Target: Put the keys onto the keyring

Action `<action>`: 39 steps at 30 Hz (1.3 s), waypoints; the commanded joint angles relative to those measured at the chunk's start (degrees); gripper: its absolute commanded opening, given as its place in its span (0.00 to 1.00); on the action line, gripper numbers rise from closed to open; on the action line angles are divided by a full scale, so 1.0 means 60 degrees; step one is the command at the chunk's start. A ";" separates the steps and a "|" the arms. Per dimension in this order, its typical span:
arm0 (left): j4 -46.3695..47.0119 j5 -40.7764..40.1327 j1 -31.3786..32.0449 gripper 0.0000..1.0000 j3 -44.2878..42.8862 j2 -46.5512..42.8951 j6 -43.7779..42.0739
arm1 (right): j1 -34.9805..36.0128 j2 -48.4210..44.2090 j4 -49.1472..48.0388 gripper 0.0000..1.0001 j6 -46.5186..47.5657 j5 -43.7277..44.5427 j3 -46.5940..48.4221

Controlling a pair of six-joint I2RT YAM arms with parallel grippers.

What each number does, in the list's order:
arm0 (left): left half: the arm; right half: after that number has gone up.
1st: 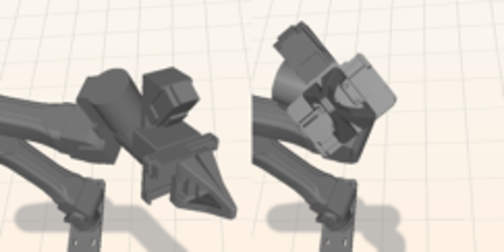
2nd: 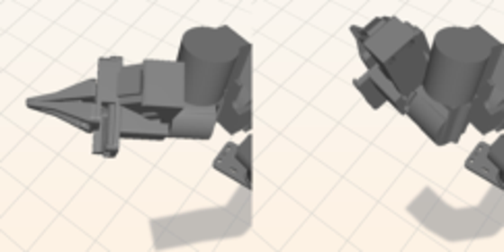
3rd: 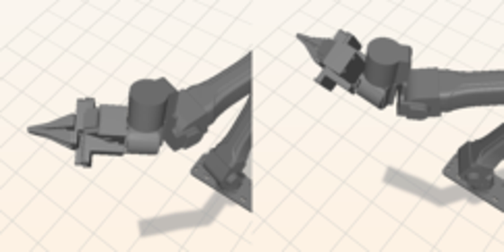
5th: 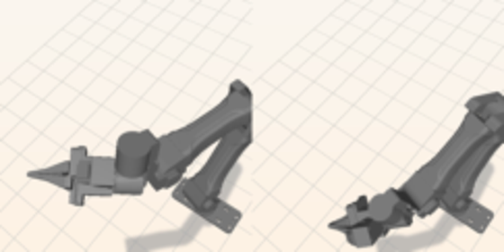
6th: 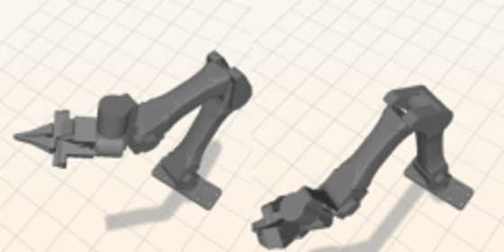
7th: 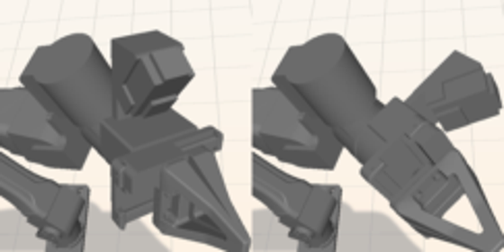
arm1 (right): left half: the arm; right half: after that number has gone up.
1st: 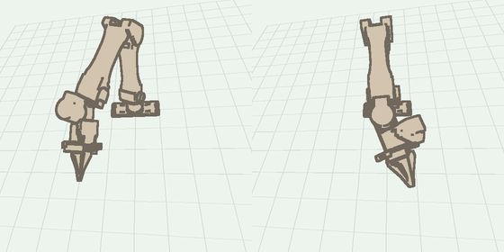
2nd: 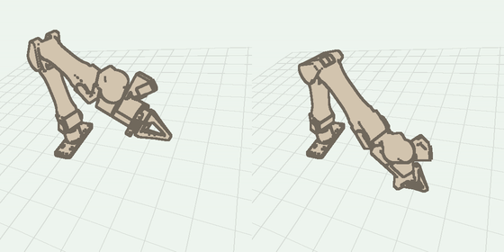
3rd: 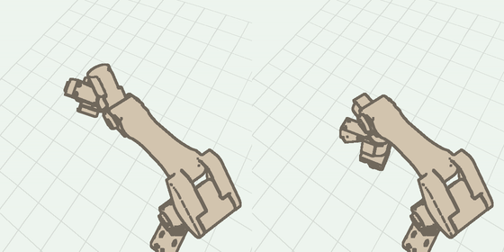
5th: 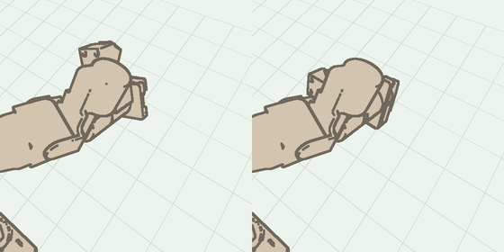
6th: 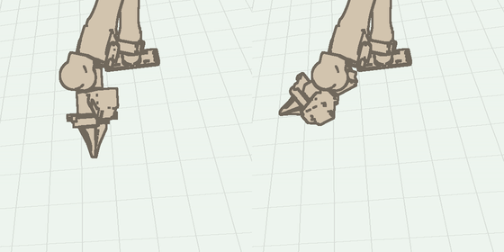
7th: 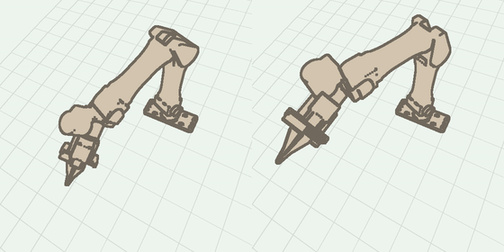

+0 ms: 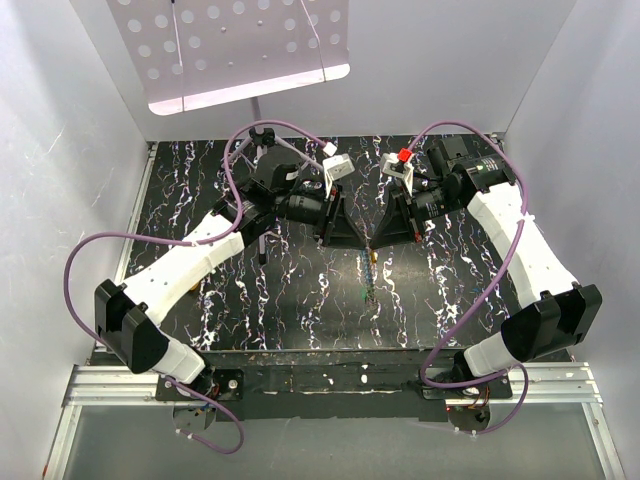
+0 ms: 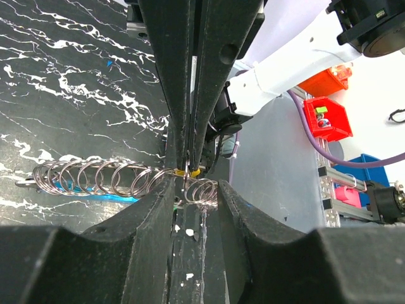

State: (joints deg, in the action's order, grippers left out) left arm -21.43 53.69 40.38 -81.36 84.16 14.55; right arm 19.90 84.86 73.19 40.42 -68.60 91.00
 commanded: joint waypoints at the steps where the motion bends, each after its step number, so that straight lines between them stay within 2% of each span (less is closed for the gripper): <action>1: -0.0281 -0.0130 0.0052 0.33 -0.0238 -0.0038 -0.0256 | 0.0038 0.0022 0.0004 0.01 -0.0072 -0.0652 0.0067; 10: -0.0281 -0.0101 0.0198 0.31 -0.0473 0.0138 -0.0256 | 0.0052 0.0036 -0.0025 0.01 -0.0101 -0.0681 0.0053; 17: -0.0281 -0.0145 0.0257 0.24 -0.0487 0.0153 -0.0227 | 0.0096 0.0051 -0.0054 0.01 -0.0116 -0.0667 0.0038; 23: -0.0281 -0.0174 0.0243 0.22 -0.0517 0.0138 -0.0213 | 0.0111 0.0051 -0.0069 0.01 -0.0131 -0.0608 0.0009; 25: -0.0281 -0.0145 0.0243 0.18 -0.0502 0.0153 -0.0227 | 0.0126 0.0036 -0.0055 0.01 -0.0146 -0.0593 -0.0006; 27: -0.0295 -0.0043 0.0257 0.03 -0.0517 0.0211 -0.0300 | 0.0125 0.0066 -0.0069 0.01 -0.0146 -0.0593 0.0009; 28: -0.0324 -0.0057 0.0257 0.00 -0.0502 0.0197 -0.0329 | 0.0140 0.0051 -0.0069 0.01 -0.0146 -0.0593 0.0009; 34: -0.0019 -0.0392 0.0243 0.00 -0.0006 -0.0284 -0.0841 | 0.0140 0.0007 -0.0186 0.01 -0.0379 -0.0579 -0.0006; 37: 0.1281 -0.0759 0.0257 0.00 0.1003 -0.1089 -0.0974 | 0.0155 -0.0110 -0.0231 0.34 -0.0526 -0.0521 0.0140; 38: 0.1838 -0.0876 0.0257 0.00 0.1355 -0.1310 -0.0989 | 0.0140 -0.0125 -0.0100 0.41 -0.0512 -0.0462 0.0286; 39: 0.2336 -0.0906 0.0243 0.00 0.1735 -0.1573 -0.1018 | 0.0140 -0.0125 0.0105 0.43 -0.0497 -0.0360 0.0505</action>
State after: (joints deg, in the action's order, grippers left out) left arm -18.28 50.68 41.60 -76.88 82.32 10.57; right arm 20.38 85.23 72.88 38.06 -69.38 90.96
